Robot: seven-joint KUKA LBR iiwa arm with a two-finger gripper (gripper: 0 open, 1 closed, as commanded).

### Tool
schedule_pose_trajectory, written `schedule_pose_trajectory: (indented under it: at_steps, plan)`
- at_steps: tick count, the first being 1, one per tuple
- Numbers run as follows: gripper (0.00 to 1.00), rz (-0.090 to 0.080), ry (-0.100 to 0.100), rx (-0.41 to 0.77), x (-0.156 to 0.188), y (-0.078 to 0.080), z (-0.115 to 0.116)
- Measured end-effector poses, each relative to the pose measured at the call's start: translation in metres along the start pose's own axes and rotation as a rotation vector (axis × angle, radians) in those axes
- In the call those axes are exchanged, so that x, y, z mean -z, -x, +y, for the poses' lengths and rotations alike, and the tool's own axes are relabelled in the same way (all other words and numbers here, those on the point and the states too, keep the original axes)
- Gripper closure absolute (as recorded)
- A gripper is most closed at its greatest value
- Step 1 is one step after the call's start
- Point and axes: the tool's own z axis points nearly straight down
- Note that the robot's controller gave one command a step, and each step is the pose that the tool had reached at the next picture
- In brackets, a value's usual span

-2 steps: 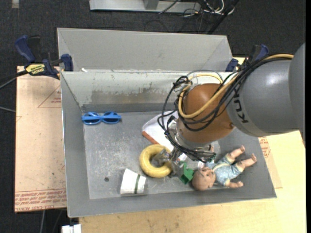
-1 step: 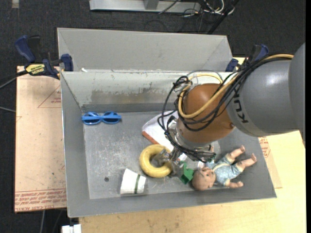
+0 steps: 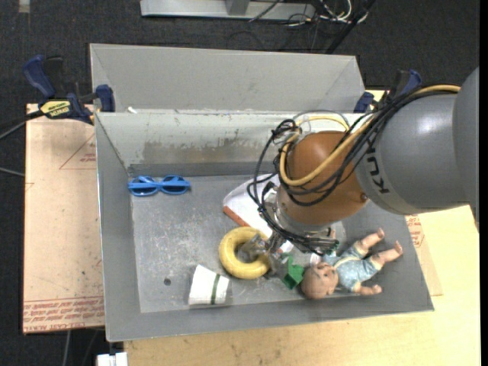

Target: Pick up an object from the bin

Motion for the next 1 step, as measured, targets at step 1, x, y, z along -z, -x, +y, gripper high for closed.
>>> schedule_pose_trajectory:
  at_steps: [1]
  plan:
    - [1.0,0.0,0.0,-0.001,0.0002,0.0002,0.0001]
